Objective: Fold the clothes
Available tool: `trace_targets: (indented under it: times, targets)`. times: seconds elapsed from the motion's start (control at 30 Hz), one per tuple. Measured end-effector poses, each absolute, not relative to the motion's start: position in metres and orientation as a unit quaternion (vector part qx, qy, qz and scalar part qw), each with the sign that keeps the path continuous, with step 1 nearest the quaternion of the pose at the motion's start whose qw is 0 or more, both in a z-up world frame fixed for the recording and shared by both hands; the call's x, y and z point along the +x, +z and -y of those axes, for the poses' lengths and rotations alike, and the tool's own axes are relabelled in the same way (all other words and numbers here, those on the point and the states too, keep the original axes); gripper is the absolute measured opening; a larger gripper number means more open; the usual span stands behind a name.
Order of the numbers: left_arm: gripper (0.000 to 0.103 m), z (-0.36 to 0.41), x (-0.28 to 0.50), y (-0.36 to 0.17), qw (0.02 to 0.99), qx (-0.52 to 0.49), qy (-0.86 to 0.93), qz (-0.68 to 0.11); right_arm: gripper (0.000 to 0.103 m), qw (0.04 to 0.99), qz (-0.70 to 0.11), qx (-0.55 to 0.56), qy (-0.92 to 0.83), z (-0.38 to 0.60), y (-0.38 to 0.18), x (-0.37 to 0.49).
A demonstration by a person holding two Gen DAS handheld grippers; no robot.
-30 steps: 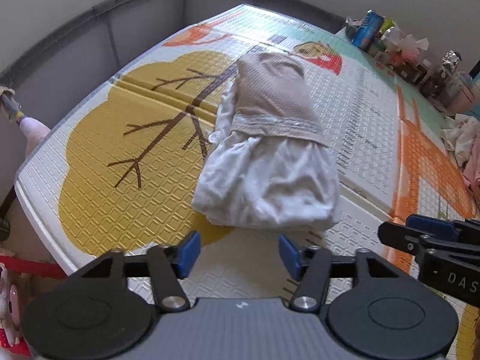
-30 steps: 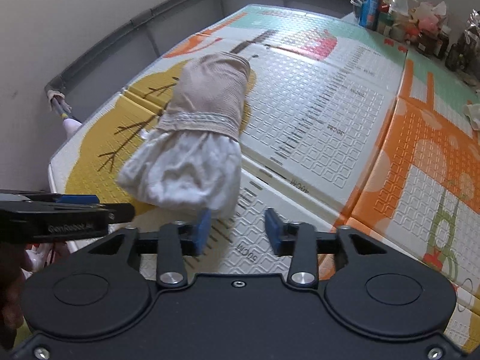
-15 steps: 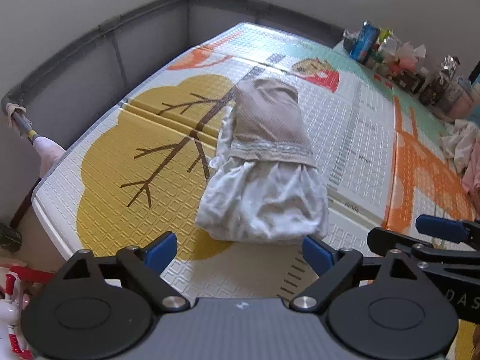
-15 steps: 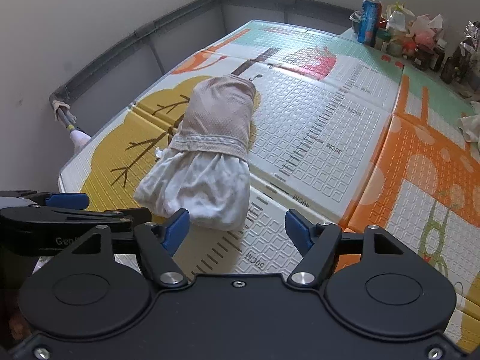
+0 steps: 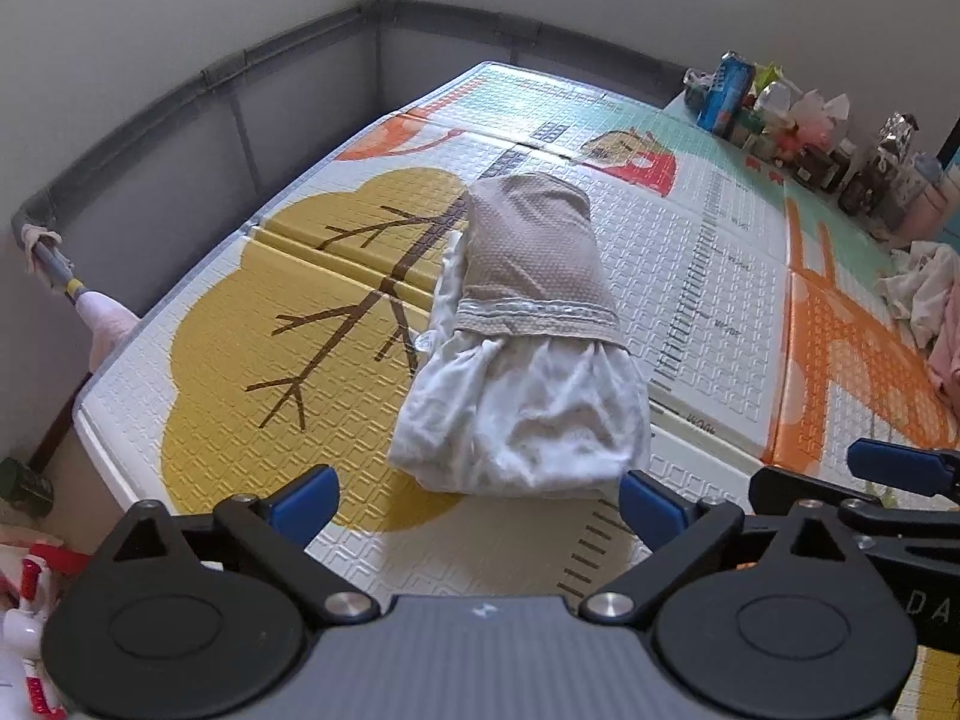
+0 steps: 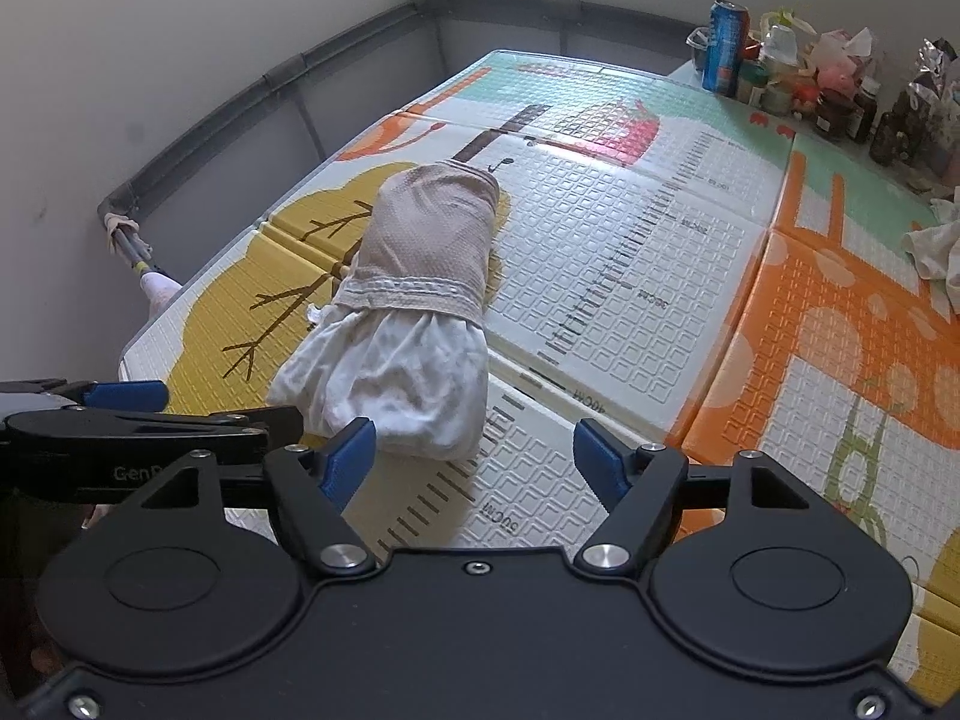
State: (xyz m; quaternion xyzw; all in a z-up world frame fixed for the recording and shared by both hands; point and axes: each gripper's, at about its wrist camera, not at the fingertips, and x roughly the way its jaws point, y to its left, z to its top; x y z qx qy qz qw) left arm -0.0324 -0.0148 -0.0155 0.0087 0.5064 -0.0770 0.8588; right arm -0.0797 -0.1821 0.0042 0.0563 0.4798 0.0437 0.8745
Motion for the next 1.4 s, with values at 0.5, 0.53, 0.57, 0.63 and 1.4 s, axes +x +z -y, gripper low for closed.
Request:
trace_targets:
  times: [0.5, 0.53, 0.57, 0.63, 1.4]
  targets:
    - [0.103, 0.009, -0.033, -0.011, 0.853, -0.004, -0.069, -0.517, 0.073, 0.873, -0.484, 0.047, 0.046, 0.181, 0.008, -0.083]
    - [0.102, 0.009, -0.034, -0.01, 0.855, 0.0, -0.063, -0.514, 0.073, 0.873, -0.484, 0.046, 0.048, 0.18, 0.008, -0.084]
    - [0.102, 0.009, -0.034, -0.009, 0.857, 0.005, -0.057, -0.513, 0.074, 0.873, -0.484, 0.046, 0.05, 0.179, 0.009, -0.084]
    - [0.101, 0.008, -0.033, -0.007, 0.858, 0.011, -0.053, -0.51, 0.075, 0.872, -0.485, 0.043, 0.053, 0.176, 0.01, -0.083]
    - [0.101, 0.007, -0.037, 0.007, 0.846, 0.056, -0.059, -0.527, 0.089, 0.855, -0.511, 0.011, 0.087, 0.154, 0.014, -0.087]
